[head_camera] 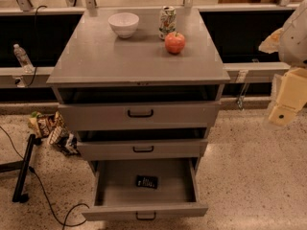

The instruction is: Pick rxbar chocolate from bottom drawer and place on counter

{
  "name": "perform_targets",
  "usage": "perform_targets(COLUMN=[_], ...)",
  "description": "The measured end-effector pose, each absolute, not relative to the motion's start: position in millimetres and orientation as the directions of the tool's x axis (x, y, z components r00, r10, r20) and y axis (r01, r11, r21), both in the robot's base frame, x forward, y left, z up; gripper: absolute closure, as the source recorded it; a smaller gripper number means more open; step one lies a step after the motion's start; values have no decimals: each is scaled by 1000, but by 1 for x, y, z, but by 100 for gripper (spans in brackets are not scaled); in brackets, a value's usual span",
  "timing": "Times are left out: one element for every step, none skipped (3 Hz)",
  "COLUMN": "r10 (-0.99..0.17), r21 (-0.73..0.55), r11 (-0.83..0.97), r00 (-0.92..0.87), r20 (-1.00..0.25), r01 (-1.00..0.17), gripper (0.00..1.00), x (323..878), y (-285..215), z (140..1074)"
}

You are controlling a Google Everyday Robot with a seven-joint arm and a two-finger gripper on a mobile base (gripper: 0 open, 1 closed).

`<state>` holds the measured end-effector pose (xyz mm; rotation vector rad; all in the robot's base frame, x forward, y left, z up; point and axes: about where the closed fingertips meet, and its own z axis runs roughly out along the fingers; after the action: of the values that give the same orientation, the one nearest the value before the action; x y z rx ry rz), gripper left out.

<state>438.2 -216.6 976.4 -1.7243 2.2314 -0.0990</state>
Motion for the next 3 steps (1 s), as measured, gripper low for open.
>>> perform_targets(r10=[-953,-953,-948], r21=[-246,-253,-261], r11=[270,270,267], r00=[-221,-220,-204], r20=[-207,-209,-246], r01=[-931,-929,-928], gripper=[0,9,33], x=[438,438,438], y=[-217,-216,-222], z=[976,978,965])
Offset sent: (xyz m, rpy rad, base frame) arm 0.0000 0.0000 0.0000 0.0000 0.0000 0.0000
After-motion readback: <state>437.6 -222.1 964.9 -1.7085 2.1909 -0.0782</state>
